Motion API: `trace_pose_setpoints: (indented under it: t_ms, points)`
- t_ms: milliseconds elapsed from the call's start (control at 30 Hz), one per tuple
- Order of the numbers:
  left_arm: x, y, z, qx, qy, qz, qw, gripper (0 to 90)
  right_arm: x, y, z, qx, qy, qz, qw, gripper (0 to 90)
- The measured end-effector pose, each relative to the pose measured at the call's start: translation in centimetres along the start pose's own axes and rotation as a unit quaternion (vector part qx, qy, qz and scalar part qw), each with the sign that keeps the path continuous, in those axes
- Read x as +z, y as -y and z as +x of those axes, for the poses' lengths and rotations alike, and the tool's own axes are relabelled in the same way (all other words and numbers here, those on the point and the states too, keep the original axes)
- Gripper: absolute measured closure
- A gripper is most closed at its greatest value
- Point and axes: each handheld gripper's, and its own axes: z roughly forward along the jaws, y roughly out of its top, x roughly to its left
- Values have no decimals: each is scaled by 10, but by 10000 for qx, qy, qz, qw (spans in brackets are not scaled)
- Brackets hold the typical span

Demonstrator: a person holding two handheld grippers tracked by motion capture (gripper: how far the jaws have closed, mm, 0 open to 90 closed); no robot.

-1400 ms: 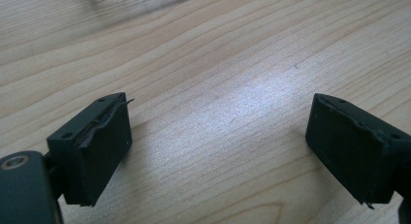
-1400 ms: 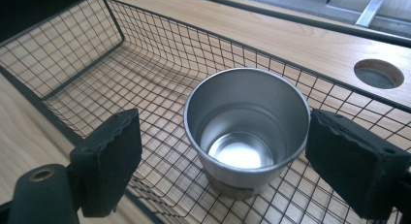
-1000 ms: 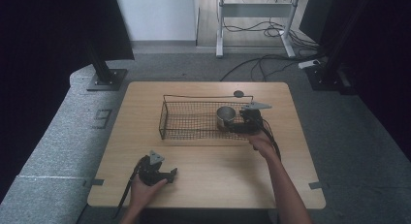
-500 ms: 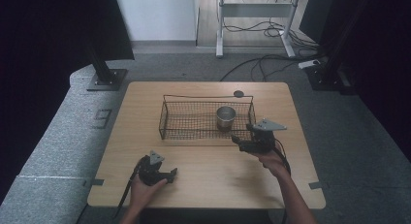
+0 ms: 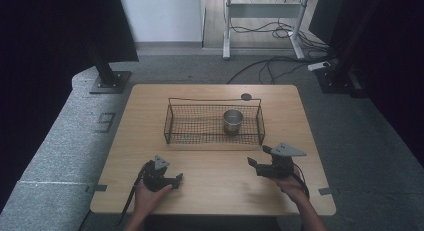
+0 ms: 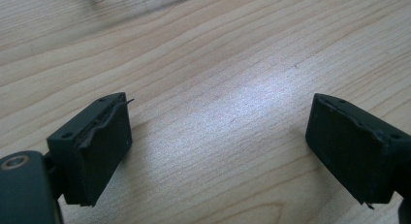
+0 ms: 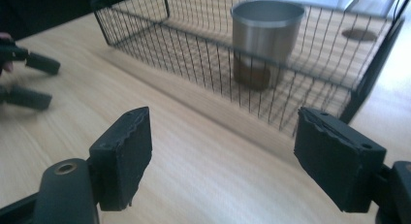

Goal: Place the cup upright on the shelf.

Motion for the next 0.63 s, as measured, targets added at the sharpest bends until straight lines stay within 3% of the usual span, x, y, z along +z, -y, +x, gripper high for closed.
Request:
trace_pose_setpoints:
  t_ms: [233, 633]
  points:
    - [0, 0, 0, 0, 1, 0, 10000, 90, 0, 18, -4, 150, 22, 55, 9999, 219]
    - [0, 0, 0, 0, 1, 0, 10000, 90, 7, 22, -3, 48, -55, 174, 9998, 234]
